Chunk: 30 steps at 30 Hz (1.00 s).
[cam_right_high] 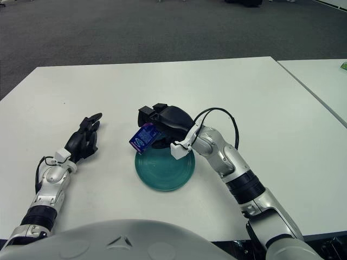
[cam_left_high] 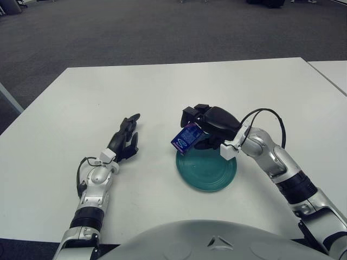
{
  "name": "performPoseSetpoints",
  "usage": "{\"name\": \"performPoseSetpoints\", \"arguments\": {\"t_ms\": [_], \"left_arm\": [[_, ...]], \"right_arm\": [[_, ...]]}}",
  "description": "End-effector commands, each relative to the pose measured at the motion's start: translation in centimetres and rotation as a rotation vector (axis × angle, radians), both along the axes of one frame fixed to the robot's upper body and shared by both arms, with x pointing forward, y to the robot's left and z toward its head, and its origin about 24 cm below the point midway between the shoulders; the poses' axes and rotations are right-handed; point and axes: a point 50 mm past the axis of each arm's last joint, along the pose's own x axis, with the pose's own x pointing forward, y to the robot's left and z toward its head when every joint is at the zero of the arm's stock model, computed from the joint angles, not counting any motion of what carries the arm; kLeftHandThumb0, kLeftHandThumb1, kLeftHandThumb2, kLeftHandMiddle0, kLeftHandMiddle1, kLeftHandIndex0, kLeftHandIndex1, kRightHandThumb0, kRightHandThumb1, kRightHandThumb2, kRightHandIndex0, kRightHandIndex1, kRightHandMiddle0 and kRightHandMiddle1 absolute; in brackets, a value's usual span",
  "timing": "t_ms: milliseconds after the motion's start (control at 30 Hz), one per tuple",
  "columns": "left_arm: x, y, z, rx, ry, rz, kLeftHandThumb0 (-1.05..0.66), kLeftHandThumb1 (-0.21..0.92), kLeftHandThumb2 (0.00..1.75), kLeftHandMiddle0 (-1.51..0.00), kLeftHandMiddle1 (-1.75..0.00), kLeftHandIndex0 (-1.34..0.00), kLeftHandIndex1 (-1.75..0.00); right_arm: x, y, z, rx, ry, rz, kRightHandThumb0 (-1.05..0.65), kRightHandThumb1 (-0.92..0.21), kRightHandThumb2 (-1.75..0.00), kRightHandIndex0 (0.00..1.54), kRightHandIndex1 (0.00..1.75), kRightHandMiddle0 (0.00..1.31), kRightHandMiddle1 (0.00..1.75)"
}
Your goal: Put the gum into the plate.
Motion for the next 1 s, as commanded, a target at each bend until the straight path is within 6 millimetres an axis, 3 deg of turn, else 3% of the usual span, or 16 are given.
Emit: {"name": "performPoseSetpoints", "arguments": {"t_ms": [0, 267, 967], "left_arm": [[-0.2, 0.1, -0.3, 0.007, 0.02, 0.009, -0.97, 0.92, 0.89, -0.17, 0.0, 0.0, -0.51], [-0.2, 0.1, -0.2, 0.007, 0.02, 0.009, -0.97, 0.92, 0.89, -0.17, 0.0, 0.0, -0.51], [-0.3, 0.3, -0.1, 0.008, 0.019, 0.01, -0.97, 0.92, 0.89, -0.17, 0.0, 0.0, -0.51]], "right_arm": [[-1.0, -0.5, 0.1, -0.002, 0.021, -0.011, -0.4, -0.62, -0.84, 0.34, 0.79, 0.45, 1.65], [-2.3, -1.2, 0.0, -0.037, 0.064, -0.038, -0.4, -0.61, -0.87, 0.33, 0.76, 0.45, 1.66], [-2.5, -3.2, -1.4, -0.15, 0.078, -0.109, -0.41, -0.56, -0.92, 0.37, 0.73, 0.5, 1.64]]}}
